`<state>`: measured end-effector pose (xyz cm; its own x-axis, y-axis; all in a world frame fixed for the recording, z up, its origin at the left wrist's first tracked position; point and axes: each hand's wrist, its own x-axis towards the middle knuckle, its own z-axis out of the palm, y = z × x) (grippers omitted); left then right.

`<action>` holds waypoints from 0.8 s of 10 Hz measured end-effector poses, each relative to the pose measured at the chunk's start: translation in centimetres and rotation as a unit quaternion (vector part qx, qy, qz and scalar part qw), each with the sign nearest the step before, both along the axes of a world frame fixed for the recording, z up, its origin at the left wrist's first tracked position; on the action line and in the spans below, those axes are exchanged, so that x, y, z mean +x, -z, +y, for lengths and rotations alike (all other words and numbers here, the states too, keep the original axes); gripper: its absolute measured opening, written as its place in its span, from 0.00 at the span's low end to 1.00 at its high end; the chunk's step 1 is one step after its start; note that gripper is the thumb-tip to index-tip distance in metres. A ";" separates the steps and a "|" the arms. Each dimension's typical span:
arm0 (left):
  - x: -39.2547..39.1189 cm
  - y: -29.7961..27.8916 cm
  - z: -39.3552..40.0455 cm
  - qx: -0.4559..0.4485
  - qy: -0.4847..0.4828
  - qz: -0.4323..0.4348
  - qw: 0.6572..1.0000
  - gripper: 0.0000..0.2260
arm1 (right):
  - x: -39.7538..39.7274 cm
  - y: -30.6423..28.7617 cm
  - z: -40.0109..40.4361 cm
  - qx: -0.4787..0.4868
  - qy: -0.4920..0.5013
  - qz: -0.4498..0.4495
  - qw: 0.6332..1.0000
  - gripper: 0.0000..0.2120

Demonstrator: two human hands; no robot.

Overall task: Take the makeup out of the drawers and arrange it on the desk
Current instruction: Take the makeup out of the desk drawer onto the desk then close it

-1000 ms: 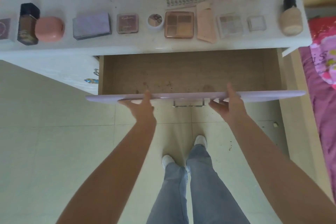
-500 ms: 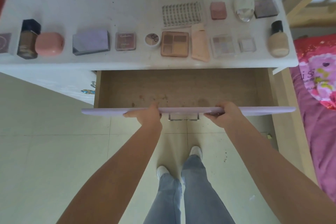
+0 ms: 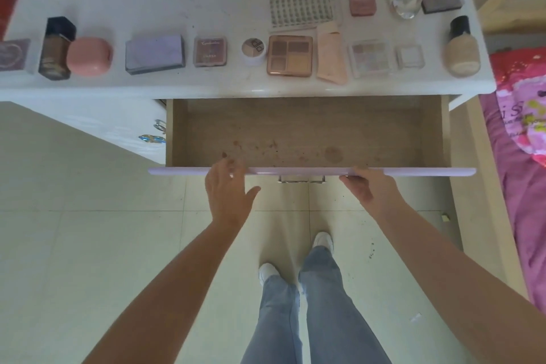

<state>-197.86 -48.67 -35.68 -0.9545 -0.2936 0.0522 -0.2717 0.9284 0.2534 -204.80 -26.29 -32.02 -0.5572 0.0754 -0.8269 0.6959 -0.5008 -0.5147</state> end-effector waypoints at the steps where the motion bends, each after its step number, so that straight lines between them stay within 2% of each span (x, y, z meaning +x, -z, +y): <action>1: -1.9 0.5 -3.0 -0.118 0.180 -0.002 0.977 0.17 | 0.6 0.4 0.3 0.059 -0.096 0.025 0.993 0.05; 2: -3.4 0.0 -3.9 -0.173 0.302 -0.014 0.937 0.17 | 1.3 1.1 1.3 0.487 -0.391 0.164 0.764 0.11; 3: -3.5 0.5 -4.1 -0.197 0.355 -0.004 0.914 0.17 | 1.1 3.3 1.5 0.684 -0.491 0.361 0.401 0.22; 4: -3.6 1.3 -4.3 -0.218 0.377 0.016 0.900 0.16 | -1.1 4.5 0.8 0.669 -0.535 0.388 0.341 0.22; 5: -4.2 1.1 -5.1 -0.217 0.376 0.088 0.897 0.12 | -2.5 3.4 1.2 0.645 -0.558 0.437 0.285 0.21; 6: -5.5 -0.9 -5.8 -0.224 0.361 0.142 0.894 0.10 | -4.3 0.8 1.6 0.627 -0.541 0.491 0.270 0.20; 7: -7.4 -2.5 -6.2 -0.228 0.341 0.145 0.900 0.10 | -6.3 0.0 1.6 0.649 -0.511 0.503 0.253 0.19; 8: -8.6 -2.5 -5.4 -0.208 0.317 0.083 0.922 0.15 | -6.9 0.9 0.6 0.690 -0.485 0.481 0.238 0.18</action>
<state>-206.50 -54.07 -33.22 -0.8962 0.3989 0.1944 0.3692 0.9133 -0.1719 -211.74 -25.66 -32.94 -0.7475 -0.6450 0.1587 -0.6333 0.7641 0.1224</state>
